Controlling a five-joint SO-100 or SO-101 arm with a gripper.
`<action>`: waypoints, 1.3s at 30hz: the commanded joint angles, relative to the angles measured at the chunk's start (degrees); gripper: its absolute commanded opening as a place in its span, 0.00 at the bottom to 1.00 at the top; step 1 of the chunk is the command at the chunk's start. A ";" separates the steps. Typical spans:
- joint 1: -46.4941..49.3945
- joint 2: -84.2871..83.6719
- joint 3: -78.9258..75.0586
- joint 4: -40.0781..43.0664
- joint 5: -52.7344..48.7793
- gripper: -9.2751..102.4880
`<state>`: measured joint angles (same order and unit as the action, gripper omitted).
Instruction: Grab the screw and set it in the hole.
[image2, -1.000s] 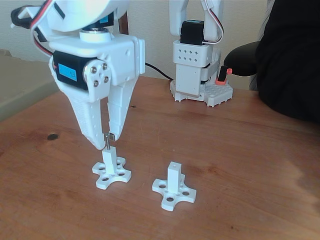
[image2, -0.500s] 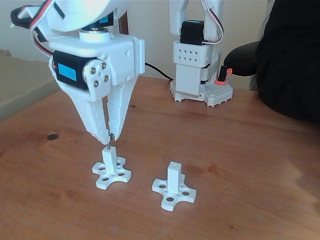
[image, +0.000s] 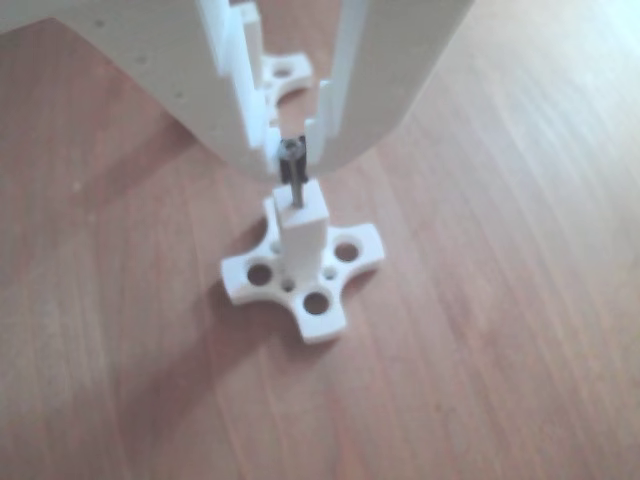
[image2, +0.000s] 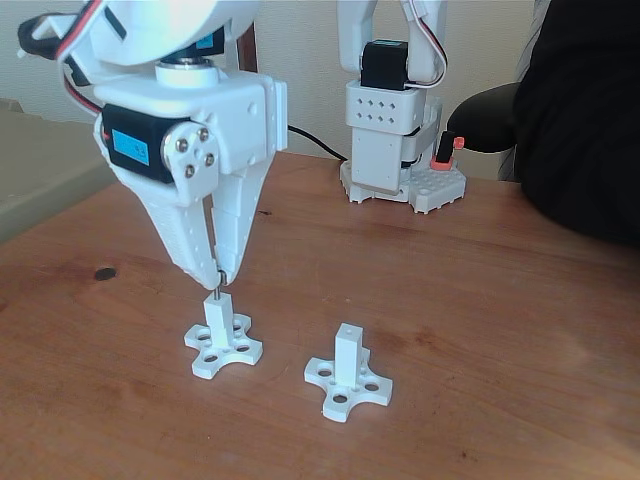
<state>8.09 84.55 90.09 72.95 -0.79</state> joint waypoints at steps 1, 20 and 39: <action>-0.35 2.55 -7.65 0.44 -1.49 0.04; -5.54 10.02 -9.84 7.03 -1.23 0.04; -17.84 15.29 -1.32 5.10 2.55 0.04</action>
<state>-9.05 94.22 89.47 78.84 1.41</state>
